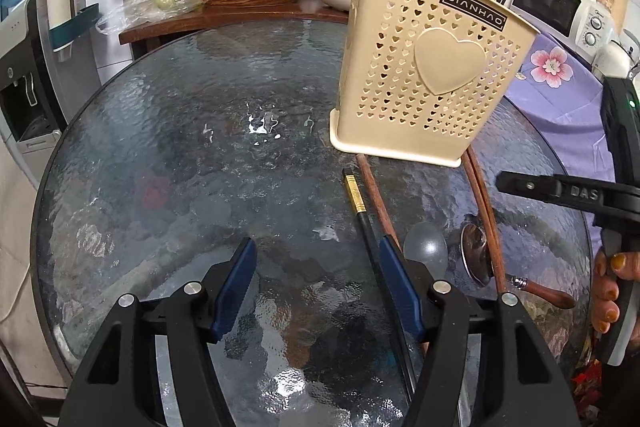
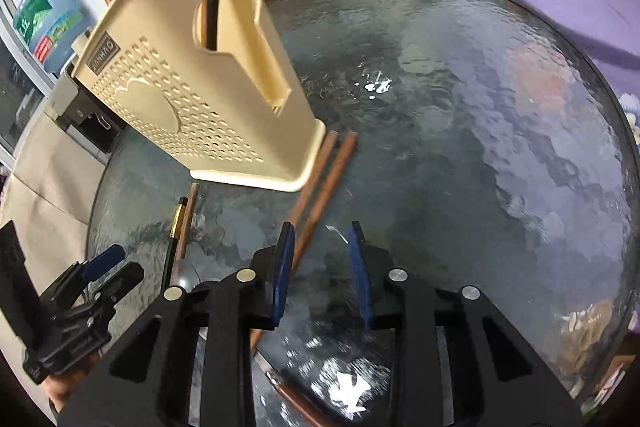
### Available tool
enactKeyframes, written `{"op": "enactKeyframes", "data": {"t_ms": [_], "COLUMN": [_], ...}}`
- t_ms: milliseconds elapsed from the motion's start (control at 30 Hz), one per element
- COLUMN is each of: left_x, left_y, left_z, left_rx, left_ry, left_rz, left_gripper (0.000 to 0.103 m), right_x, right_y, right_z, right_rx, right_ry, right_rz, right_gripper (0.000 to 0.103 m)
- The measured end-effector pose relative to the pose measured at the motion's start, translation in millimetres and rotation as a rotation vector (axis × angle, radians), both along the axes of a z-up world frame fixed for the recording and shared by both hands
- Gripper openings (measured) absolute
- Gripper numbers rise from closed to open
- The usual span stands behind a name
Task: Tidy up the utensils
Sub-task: 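Close the left tool on the gold-tipped chopstick while the right tool grasps brown chopsticks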
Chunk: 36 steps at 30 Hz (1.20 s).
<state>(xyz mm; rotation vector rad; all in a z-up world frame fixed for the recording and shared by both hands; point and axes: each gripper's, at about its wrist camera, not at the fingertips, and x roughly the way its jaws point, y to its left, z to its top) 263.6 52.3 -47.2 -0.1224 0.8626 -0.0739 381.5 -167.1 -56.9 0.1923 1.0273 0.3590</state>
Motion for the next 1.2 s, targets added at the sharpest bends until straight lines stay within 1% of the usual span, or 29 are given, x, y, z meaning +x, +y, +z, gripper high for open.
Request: {"op": "enactKeyframes", "data": {"t_ms": [133, 367, 433, 500, 567, 633, 667, 733, 833, 867, 933, 1000, 1033, 1133, 1200], "left_x": [0.0, 2.0, 1.8, 1.1, 1.3, 3.1, 4.7, 7.5, 10.9, 11.7, 13.0, 16.1, 15.9, 15.2, 17.0], "left_y": [-0.9, -2.2, -3.2, -3.7, -3.9, -4.3, -6.2, -9.6, -14.1, -14.9, -19.2, -22.1, -24.6, -33.9, -35.2], "left_z": [0.1, -2.4, -2.8, -3.5, -3.9, -4.1, -4.2, -4.5, -5.5, -5.7, -6.6, -10.2, -11.4, -13.7, -13.9], "left_rx": [-0.001, 0.004, 0.006, 0.013, 0.021, 0.018, 0.027, 0.043, 0.011, 0.014, 0.045, 0.052, 0.067, 0.142, 0.153], "left_ry": [0.002, 0.009, 0.012, 0.014, 0.017, 0.022, 0.026, 0.03, 0.048, 0.05, 0.05, 0.069, 0.068, 0.068, 0.07], "left_rz": [-0.001, -0.006, -0.012, -0.018, -0.019, -0.022, -0.025, -0.036, -0.063, -0.064, -0.069, -0.082, -0.085, -0.097, -0.097], "left_gripper": [0.061, 0.061, 0.061, 0.061, 0.061, 0.06, 0.057, 0.055, 0.054, 0.053, 0.052, 0.049, 0.047, 0.042, 0.039], "right_x": [8.6, 12.1, 9.5, 5.1, -6.6, -10.5, -11.4, -14.4, -17.8, -17.6, -18.8, -17.1, -12.6, -13.3, -13.7], "right_y": [19.3, 40.5, 41.1, 41.8, 40.9, 34.4, 30.4, 23.5, 23.0, 22.8, 23.0, 22.7, 22.7, 23.3, 23.7], "right_z": [-5.8, -3.0, -1.8, -5.2, -6.5, -6.8, -7.1, -7.3, -7.2, -8.0, -9.0, -8.8, -8.8, -8.2, -8.3], "right_rx": [-0.072, -0.23, -0.249, -0.259, -0.315, -0.291, -0.273, -0.268, -0.275, -0.28, -0.284, -0.278, -0.275, -0.278, -0.28], "right_ry": [0.01, -0.05, -0.05, -0.021, -0.052, -0.043, -0.035, -0.035, -0.042, -0.045, -0.052, -0.054, -0.053, -0.052, -0.052], "right_rz": [0.004, 0.022, 0.032, 0.078, 0.111, 0.111, 0.108, 0.112, 0.113, 0.113, 0.109, 0.109, 0.11, 0.109, 0.108], "right_gripper": [0.028, 0.028, 0.024, 0.019, 0.019, 0.019, 0.018, 0.018, 0.018, 0.019, 0.019, 0.019, 0.019, 0.019, 0.019]}}
